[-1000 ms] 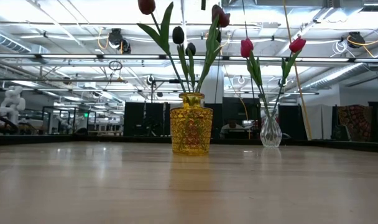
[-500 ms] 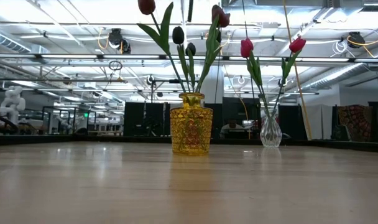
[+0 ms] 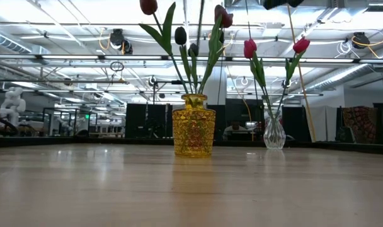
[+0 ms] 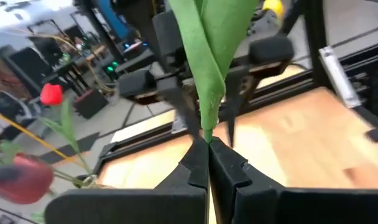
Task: Sort flowers into vase by color
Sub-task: Put the dark red flower into the yellow vase
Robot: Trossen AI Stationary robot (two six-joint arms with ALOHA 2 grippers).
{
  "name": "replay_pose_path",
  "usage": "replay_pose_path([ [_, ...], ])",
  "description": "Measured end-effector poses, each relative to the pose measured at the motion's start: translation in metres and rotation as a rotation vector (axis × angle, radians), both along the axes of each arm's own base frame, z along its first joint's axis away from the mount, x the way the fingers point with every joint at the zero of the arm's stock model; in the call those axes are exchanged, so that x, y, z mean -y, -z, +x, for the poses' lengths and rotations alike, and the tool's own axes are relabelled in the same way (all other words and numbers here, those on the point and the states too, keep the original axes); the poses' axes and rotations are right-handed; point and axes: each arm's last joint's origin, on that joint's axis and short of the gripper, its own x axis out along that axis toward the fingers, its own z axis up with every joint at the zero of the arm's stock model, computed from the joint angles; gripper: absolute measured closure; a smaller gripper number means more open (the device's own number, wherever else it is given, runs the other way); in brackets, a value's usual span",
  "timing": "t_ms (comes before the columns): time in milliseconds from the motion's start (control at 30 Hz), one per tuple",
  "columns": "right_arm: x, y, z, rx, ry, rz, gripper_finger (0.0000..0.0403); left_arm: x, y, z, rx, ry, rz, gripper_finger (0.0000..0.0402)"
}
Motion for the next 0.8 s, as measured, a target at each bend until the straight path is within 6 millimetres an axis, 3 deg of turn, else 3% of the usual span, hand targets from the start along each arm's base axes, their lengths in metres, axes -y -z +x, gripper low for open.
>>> replay_pose_path([
  [367,0.002,0.001,-0.003,-0.028,0.001,-0.013,0.0281,-0.036,0.035,0.006,0.007,-0.097,-0.032,0.0401],
  [800,0.002,0.001,-0.003,-0.027,0.001,-0.013,0.0285,-0.044,0.052,0.002,0.016,-0.103,-0.053,0.0402],
])
